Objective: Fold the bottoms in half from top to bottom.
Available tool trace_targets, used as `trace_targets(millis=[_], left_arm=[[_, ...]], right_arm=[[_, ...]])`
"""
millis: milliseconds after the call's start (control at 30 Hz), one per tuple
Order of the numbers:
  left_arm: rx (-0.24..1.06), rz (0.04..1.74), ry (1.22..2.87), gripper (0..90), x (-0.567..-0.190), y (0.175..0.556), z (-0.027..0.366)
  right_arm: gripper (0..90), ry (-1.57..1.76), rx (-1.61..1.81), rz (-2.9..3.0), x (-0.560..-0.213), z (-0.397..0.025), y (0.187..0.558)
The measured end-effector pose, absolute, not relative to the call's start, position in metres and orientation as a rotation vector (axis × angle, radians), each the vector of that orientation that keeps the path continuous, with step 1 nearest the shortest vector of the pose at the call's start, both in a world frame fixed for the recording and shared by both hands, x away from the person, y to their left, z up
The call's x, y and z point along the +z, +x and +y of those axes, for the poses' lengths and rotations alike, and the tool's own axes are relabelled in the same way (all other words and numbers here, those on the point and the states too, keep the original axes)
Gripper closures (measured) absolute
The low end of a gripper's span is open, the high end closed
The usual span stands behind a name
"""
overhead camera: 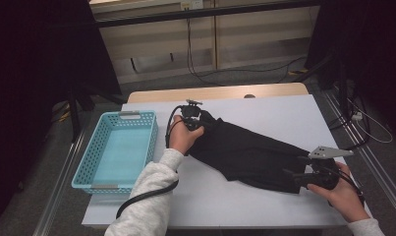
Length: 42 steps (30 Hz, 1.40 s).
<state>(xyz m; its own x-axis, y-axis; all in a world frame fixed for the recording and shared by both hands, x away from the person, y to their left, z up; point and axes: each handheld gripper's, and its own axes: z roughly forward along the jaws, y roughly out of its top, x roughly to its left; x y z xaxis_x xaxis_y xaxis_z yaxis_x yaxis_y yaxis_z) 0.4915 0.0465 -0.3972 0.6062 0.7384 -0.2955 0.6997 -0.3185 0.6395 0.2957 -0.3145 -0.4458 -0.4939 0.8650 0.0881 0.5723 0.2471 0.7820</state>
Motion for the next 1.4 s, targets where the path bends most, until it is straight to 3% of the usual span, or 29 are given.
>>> trace_targets(millis=[367, 467, 533, 567, 867, 1400], left_arm=[[-0.034, 0.947, 2.066, 84.6, -0.417, 0.455, 0.018], [0.001, 0.907, 2.084, 72.3, -0.420, 0.450, 0.018], [-0.015, 0.902, 2.051, 58.2, -0.418, 0.449, 0.025], [-0.014, 0.909, 2.036, 58.2, -0.418, 0.449, 0.028], [0.132, 0.889, 2.077, 29.3, -0.423, 0.452, 0.058], [0.223, 0.999, 2.054, 16.7, -0.425, 0.450, 0.092]], right_arm=[[23.4, 1.311, 1.113, 2.177, -0.447, -0.311, 0.298], [23.4, 1.305, 1.116, 2.178, -0.447, -0.310, 0.299], [23.4, 1.306, 1.116, 2.177, -0.446, -0.310, 0.299], [23.4, 1.303, 1.119, 2.178, -0.446, -0.309, 0.299], [23.4, 1.281, 1.130, 2.161, -0.442, -0.296, 0.314], [26.5, 1.219, 1.158, 2.149, -0.433, -0.264, 0.349]])
